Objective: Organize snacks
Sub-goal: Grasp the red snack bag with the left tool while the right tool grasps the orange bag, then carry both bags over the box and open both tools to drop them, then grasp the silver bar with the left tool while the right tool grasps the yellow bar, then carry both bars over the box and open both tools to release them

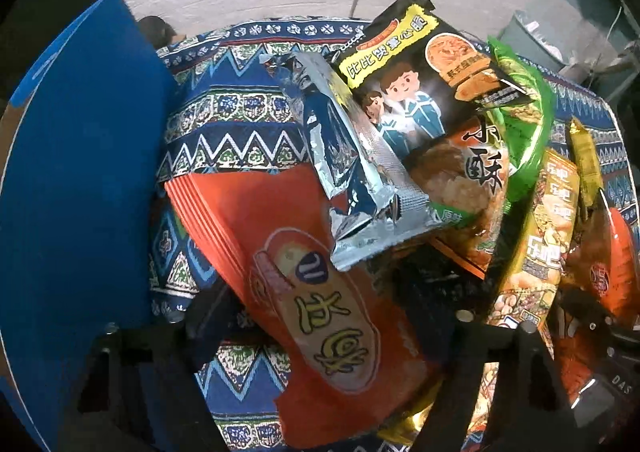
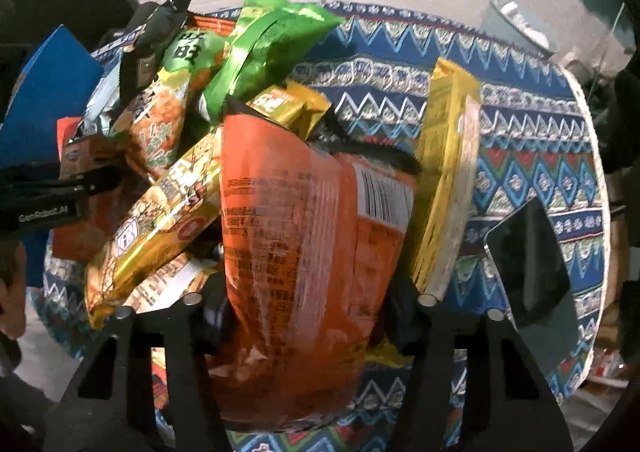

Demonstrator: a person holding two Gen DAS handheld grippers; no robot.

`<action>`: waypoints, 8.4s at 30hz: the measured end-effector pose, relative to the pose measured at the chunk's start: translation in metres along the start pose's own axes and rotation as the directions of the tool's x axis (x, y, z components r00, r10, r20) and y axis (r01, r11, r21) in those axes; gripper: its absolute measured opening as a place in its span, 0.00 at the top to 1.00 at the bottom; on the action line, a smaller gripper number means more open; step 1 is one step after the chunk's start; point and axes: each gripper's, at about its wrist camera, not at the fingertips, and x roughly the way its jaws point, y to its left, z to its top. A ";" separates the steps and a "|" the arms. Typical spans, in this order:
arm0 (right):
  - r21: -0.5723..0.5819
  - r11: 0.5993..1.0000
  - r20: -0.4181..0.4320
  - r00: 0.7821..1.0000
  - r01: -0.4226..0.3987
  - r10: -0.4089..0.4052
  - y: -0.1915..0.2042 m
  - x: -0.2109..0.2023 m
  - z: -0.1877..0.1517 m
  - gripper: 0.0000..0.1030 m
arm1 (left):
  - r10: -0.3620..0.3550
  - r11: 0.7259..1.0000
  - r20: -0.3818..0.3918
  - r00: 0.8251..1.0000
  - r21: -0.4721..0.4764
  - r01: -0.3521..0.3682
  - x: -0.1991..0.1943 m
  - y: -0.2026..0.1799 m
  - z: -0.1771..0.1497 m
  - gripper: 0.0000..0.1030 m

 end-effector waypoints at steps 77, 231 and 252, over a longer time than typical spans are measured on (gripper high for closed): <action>-0.438 0.885 0.122 0.965 -0.157 0.232 0.277 -0.099 0.115 0.60 | 0.199 0.973 0.310 0.930 -0.179 -0.149 -0.161 0.243 -0.043 0.71; -0.043 0.993 0.016 0.994 0.113 -0.112 -0.067 -0.012 0.047 0.70 | 0.051 0.989 0.170 0.984 0.130 -0.074 -0.053 0.025 0.019 0.72; -0.149 0.988 0.125 0.992 0.031 -0.012 -0.002 -0.079 0.053 0.70 | 0.036 0.992 0.267 0.963 0.107 -0.066 -0.144 0.047 -0.017 0.72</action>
